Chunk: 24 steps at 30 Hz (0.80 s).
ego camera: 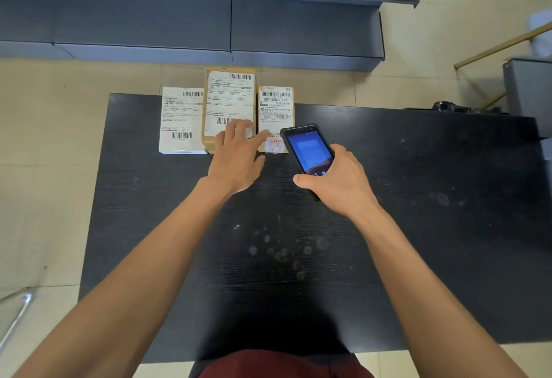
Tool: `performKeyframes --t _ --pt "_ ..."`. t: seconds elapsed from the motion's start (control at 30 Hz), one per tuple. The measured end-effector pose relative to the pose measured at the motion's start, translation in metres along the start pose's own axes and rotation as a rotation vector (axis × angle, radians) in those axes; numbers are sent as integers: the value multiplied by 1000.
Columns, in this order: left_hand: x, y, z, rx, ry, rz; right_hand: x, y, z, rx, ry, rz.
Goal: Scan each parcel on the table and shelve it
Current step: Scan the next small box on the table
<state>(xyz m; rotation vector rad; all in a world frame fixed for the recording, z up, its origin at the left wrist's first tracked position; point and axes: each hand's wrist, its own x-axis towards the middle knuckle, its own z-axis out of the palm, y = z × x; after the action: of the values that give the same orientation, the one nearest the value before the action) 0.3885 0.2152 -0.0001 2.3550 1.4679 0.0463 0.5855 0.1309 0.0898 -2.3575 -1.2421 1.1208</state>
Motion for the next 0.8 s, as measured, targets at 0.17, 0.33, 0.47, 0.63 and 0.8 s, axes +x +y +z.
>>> performKeyframes --t 0.17,0.33,0.47,0.63,0.8 --pt "-1 -2 2 -18 25 1 2 -7 6 -30 -3 7" --pt "0 -1 3 -26 27 -10 0 -9 4 -83 -2 -14" --pt "0 0 3 -28 25 -15 -2 -11 0 -96 13 -18" --pt "-1 0 2 -21 13 -14 -4 -11 -2 -106 4 -5" --pt "-1 0 2 -7 23 -9 -8 -12 -3 -98 -4 6"
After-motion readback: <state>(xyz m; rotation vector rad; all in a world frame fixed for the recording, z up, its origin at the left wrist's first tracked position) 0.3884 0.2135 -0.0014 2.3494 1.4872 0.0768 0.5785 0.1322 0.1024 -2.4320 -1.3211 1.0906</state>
